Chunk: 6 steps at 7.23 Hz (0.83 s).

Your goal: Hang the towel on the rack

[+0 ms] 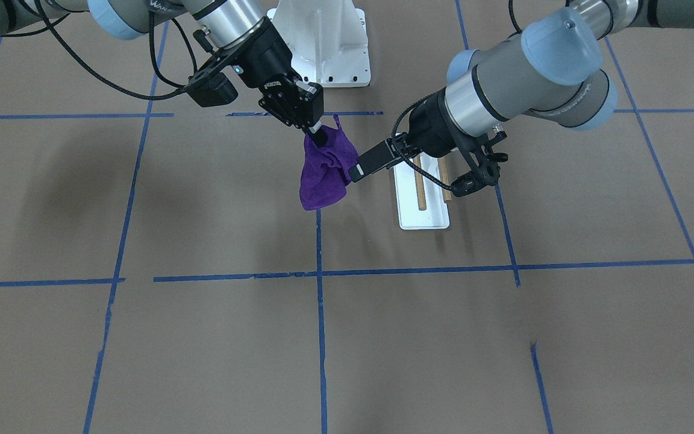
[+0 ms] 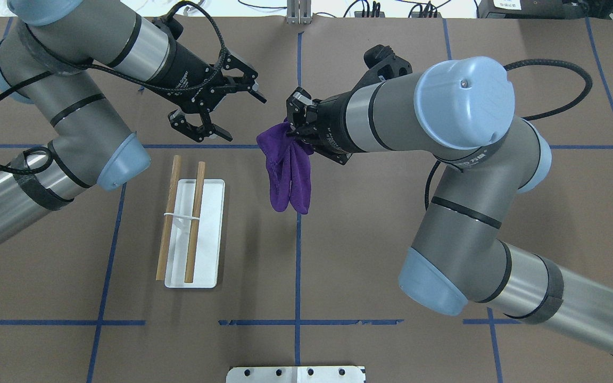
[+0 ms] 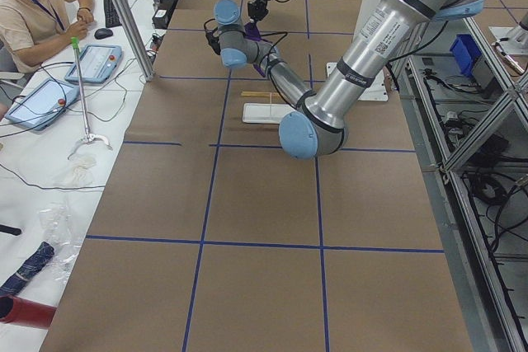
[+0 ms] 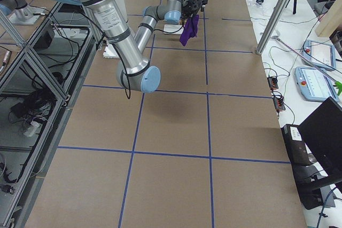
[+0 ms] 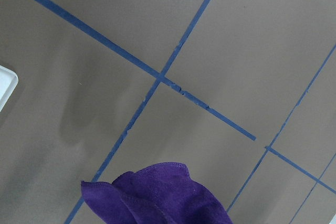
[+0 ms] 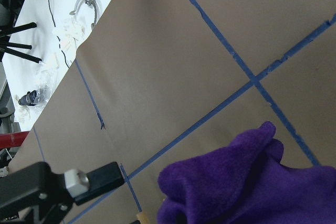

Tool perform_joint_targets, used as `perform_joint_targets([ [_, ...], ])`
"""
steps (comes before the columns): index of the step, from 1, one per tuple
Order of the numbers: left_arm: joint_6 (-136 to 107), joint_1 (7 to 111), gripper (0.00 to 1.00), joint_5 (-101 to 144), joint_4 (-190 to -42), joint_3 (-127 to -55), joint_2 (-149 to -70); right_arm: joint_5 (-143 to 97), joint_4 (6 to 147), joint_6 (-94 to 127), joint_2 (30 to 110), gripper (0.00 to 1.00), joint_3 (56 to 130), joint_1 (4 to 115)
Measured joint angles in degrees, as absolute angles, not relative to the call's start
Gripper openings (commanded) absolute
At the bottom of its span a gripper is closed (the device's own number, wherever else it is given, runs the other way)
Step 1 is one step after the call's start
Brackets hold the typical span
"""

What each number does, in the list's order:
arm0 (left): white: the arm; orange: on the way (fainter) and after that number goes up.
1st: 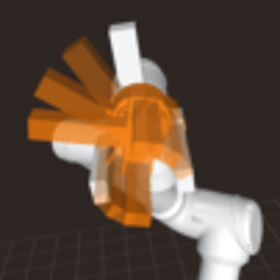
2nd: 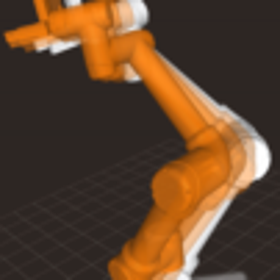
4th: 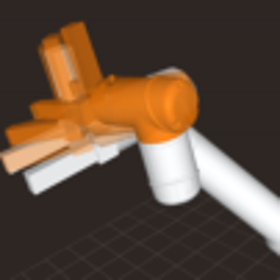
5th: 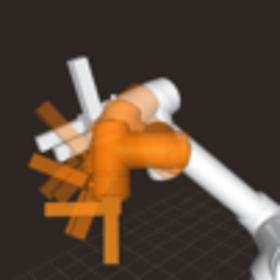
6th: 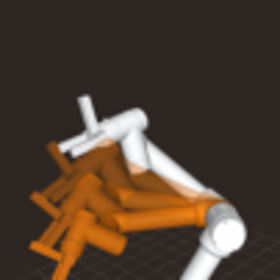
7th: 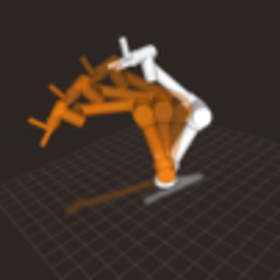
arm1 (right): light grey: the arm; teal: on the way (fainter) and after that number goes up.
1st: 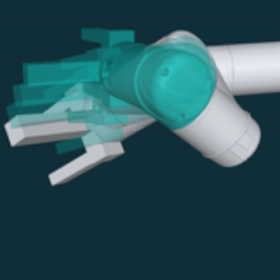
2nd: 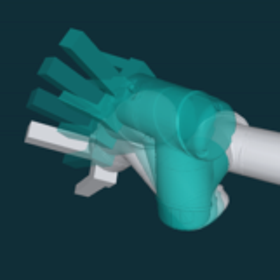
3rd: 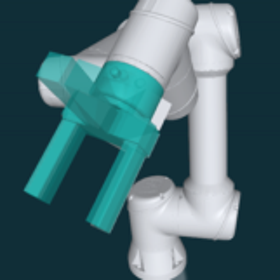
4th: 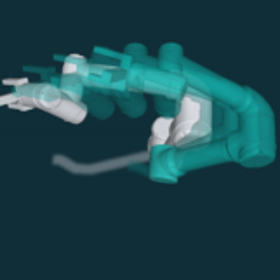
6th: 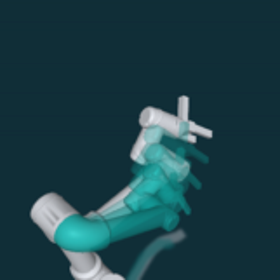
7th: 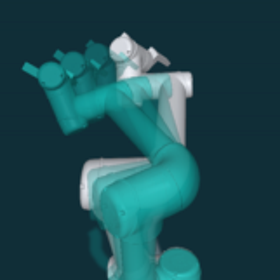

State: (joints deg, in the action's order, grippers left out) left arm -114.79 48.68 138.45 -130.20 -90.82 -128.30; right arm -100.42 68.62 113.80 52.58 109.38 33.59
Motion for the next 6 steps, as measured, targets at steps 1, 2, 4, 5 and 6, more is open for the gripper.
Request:
perform_joint_targets([
  [1,-115.73,48.14,0.77,138.44,-130.47,-90.89,-128.39,-99.44,68.58,114.79,52.26,0.0,109.37,33.46],
  [2,-116.14,47.77,0.56,138.43,-130.56,-90.93,-128.45,-98.59,68.55,115.64,51.94,0.0,109.35,33.44],
  [4,-116.4,47.43,0.0,138.43,-130.6,-91.05,-128.49,-97.54,68.48,117.04,51.5,0.0,109.36,33.15],
  [5,-116.44,47.4,0.0,138.43,-130.91,-91.13,-128.48,-96.97,68.47,117.29,51.45,0.0,109.36,32.66],
  [6,-116.45,47.38,0.0,138.43,-132.06,-91.18,-128.37,-96.18,68.47,117.37,51.43,0.0,109.36,32.02],
])
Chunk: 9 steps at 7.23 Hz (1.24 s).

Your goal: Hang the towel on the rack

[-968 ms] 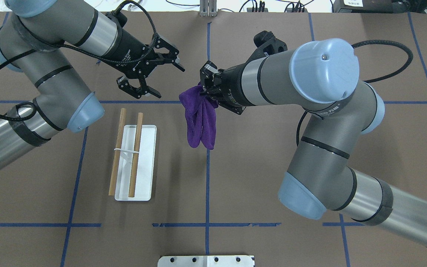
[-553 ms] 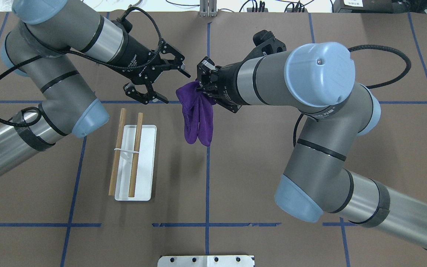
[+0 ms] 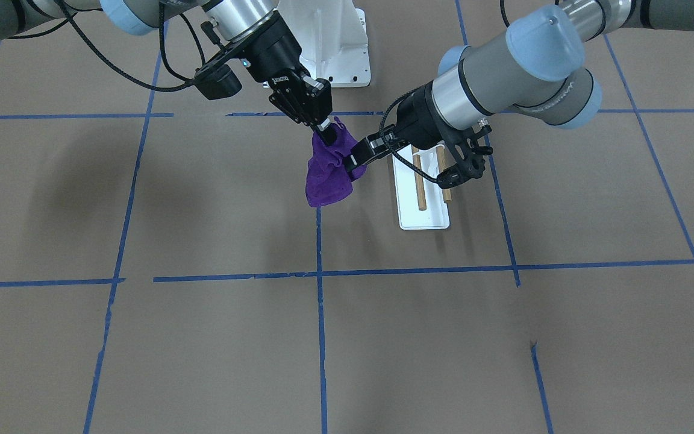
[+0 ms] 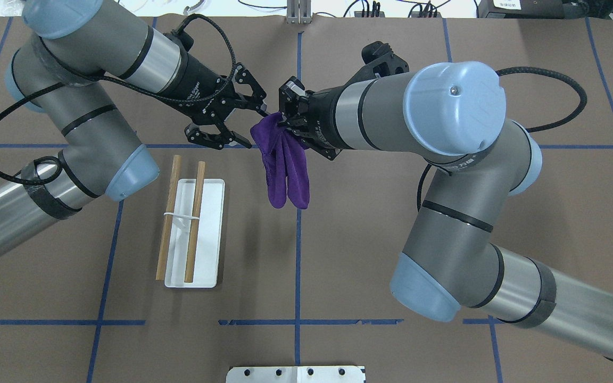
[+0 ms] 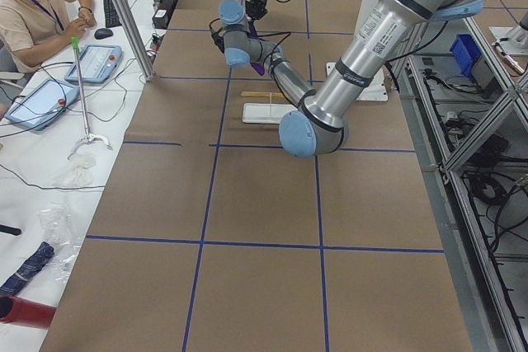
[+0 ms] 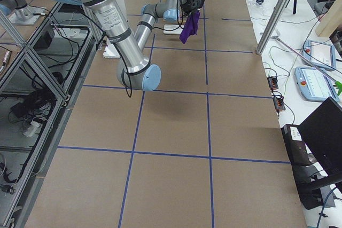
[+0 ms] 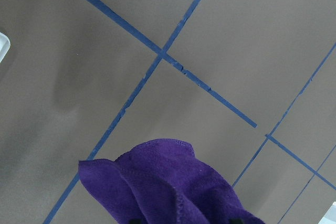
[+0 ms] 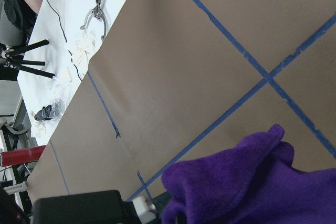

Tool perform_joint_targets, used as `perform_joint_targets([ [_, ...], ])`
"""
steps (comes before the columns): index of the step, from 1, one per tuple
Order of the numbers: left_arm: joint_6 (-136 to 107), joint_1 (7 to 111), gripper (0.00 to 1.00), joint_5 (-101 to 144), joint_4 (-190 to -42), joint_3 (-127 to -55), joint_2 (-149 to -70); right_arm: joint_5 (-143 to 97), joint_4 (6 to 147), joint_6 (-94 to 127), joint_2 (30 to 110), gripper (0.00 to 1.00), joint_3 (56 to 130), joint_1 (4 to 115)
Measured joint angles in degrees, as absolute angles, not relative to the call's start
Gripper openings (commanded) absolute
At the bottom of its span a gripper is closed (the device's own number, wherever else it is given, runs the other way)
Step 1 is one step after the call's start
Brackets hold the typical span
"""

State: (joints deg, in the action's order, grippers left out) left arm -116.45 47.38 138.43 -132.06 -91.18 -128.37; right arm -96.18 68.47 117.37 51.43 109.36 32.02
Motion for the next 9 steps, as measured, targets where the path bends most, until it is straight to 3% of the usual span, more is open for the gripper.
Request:
perform_joint_targets([
  [1,-116.48,47.38,0.0,138.43,-133.96,-91.21,-128.18,-95.71,68.47,117.39,51.44,0.38,109.34,31.61],
  [2,-116.48,47.38,0.0,138.43,-135.26,-91.25,-128.03,-95.56,68.47,117.24,51.58,0.99,109.37,31.44],
  [5,-116.43,47.21,0.0,138.53,-136.0,-93.07,-127.1,-95.92,68.32,116.43,56.19,1.0,112.8,31.6],
  [9,-115.52,44.12,0.0,138.45,-136.35,-104.15,-116.67,-96.96,67.99,111.6,65.31,1.0,118.87,33.31],
])
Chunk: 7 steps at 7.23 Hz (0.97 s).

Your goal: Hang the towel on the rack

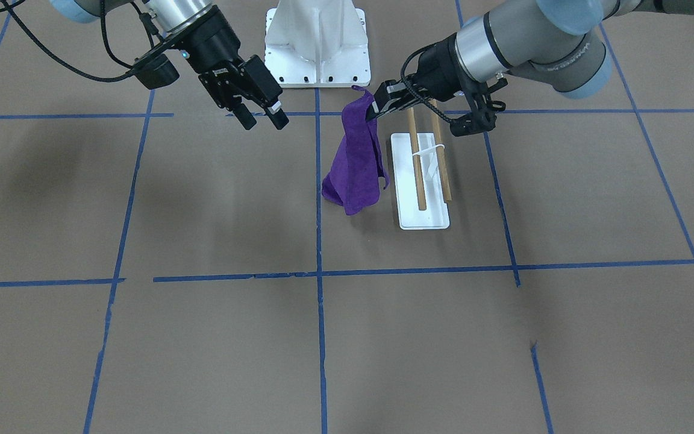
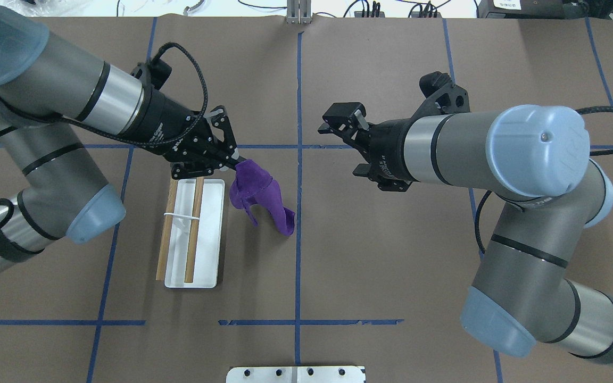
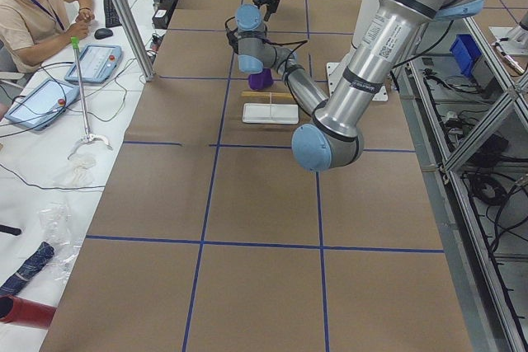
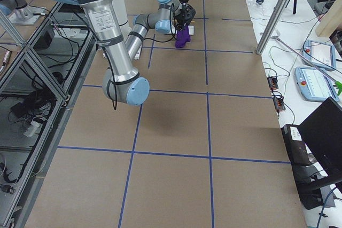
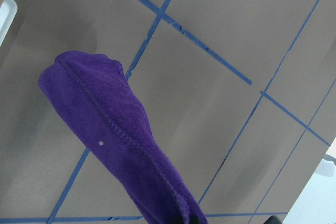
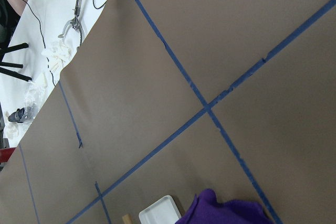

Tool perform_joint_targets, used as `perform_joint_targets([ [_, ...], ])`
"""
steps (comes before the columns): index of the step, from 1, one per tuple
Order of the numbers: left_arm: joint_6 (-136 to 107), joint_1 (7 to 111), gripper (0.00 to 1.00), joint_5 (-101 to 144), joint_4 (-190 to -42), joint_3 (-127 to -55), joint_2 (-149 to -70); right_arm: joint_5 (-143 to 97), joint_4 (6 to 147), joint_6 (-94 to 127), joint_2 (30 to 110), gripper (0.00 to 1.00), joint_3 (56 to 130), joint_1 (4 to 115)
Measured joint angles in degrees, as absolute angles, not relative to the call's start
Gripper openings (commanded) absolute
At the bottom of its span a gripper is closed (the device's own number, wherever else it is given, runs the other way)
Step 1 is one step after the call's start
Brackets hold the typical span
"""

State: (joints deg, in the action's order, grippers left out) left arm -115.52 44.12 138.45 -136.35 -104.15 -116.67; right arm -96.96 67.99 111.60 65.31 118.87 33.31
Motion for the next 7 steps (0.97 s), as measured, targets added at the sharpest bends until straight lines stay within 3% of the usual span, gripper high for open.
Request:
perform_joint_targets([
  [7,-95.23,53.19,0.0,144.54,-156.78,-106.13,-92.89,-96.37,67.83,101.26,68.19,1.0,114.97,36.94],
])
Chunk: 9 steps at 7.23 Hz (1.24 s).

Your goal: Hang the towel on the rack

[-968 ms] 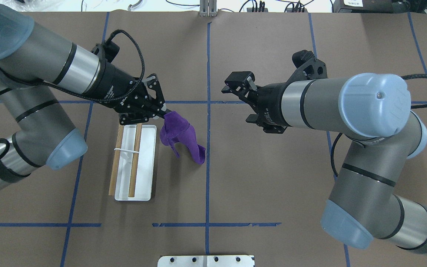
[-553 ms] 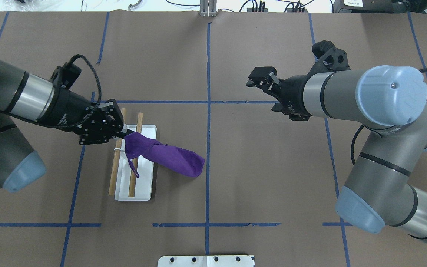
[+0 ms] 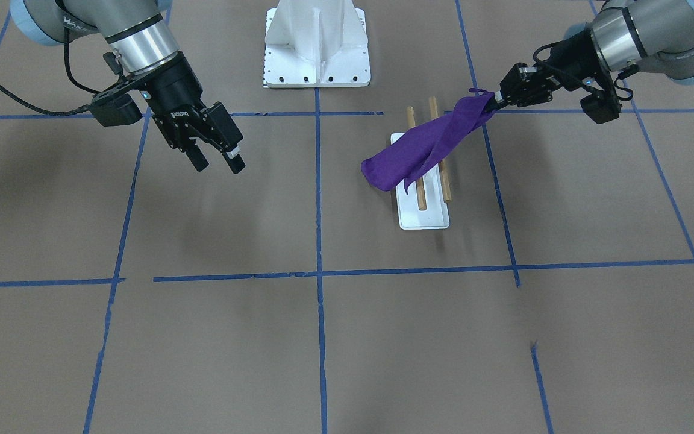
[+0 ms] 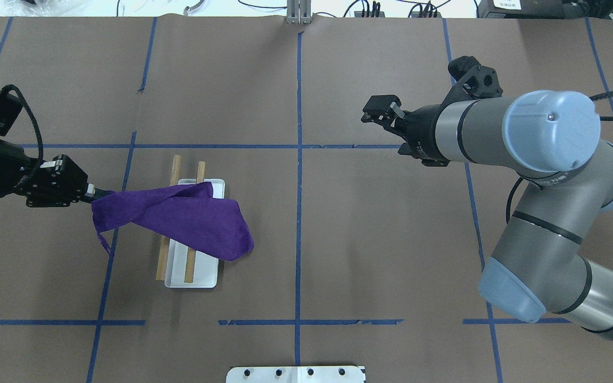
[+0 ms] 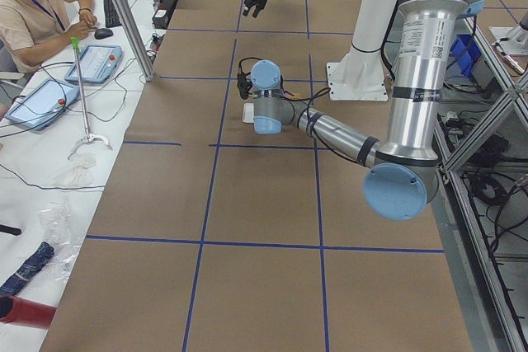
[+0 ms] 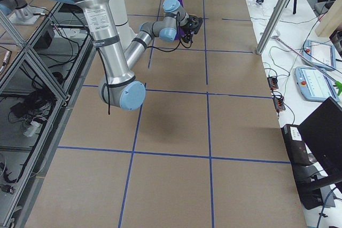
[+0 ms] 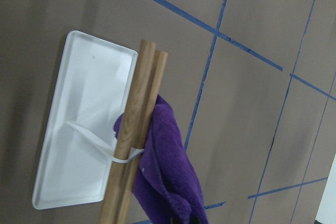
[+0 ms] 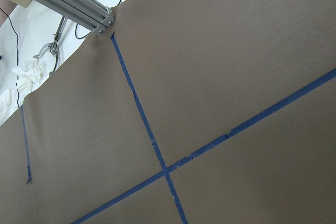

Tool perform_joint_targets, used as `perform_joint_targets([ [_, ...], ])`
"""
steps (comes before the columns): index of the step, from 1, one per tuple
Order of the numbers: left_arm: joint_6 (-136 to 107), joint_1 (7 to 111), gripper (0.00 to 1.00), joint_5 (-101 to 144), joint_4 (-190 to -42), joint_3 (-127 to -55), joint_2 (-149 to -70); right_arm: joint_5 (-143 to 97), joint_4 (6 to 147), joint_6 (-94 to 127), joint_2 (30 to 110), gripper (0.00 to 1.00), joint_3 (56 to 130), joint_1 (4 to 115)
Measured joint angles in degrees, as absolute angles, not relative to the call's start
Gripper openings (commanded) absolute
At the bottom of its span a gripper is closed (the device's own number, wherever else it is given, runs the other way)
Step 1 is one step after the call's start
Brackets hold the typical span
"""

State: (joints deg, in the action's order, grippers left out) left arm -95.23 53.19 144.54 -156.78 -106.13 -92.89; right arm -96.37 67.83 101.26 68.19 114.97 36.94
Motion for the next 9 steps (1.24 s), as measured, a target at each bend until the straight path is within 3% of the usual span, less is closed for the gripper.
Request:
perform_joint_targets([
  [3,-92.13,53.56,0.0,144.79,-161.25,-101.77,-90.43,-96.33,67.85,99.8,68.05,1.0,113.58,37.34],
  [4,-92.05,53.42,0.48,144.77,-164.16,-98.72,-90.27,-96.31,67.85,99.48,68.03,1.0,113.41,37.38],
  [6,-90.77,53.17,1.0,144.3,-166.69,-94.07,-90.08,-96.25,67.85,98.93,68.13,1.0,113.28,37.46],
  [9,-82.23,54.32,1.0,142.1,-166.98,-92.72,-86.93,-96.65,67.97,95.91,68.79,1.0,112.07,37.88],
])
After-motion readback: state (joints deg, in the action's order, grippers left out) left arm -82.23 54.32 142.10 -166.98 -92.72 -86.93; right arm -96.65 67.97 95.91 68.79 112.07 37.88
